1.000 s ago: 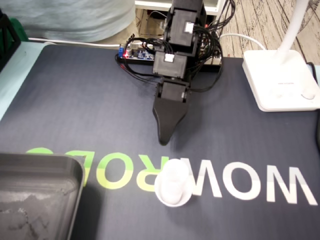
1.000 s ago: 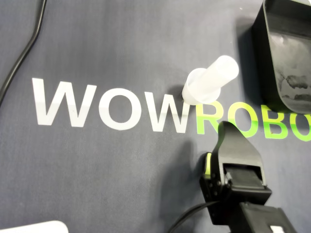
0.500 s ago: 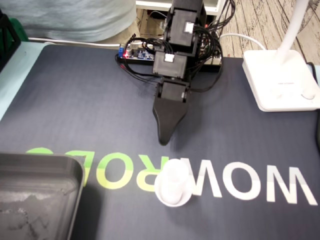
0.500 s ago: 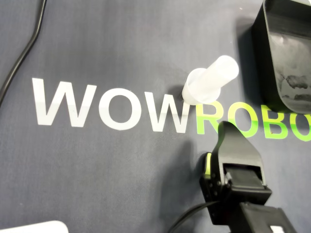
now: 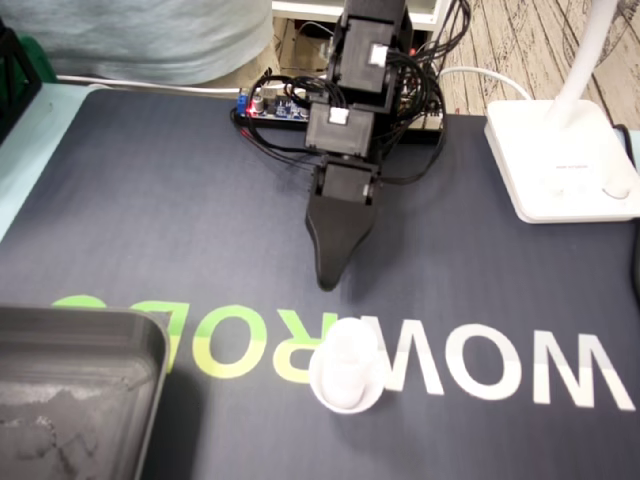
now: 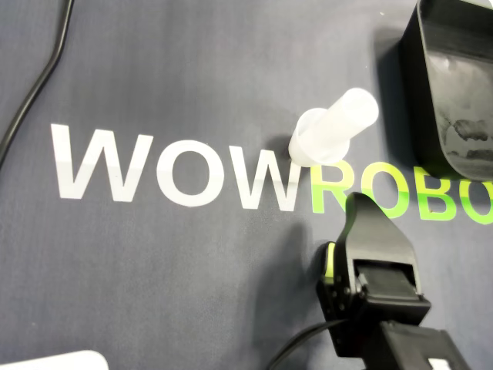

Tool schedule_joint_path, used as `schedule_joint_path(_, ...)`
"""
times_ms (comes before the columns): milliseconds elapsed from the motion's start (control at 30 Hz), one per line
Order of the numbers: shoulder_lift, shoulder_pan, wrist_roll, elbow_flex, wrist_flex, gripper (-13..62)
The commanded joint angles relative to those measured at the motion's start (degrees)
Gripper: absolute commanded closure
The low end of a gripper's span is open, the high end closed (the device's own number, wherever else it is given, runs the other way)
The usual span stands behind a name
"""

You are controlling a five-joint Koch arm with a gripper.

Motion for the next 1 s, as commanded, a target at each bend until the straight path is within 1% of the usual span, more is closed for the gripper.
schedule_joint_path(0, 4.4, -0.1, -0.2, 2.5, -0.1, 15.6)
schedule_joint_path(433, 4.4, 0.0, -0.2, -0.3, -0.4, 15.8)
schedule_joint_path(833, 4.4, -1.9, -0.7, -13.3, 4.0, 15.8)
schedule_joint_path(967, 4.4, -2.4, -3.9, -16.6, 3.9, 15.7)
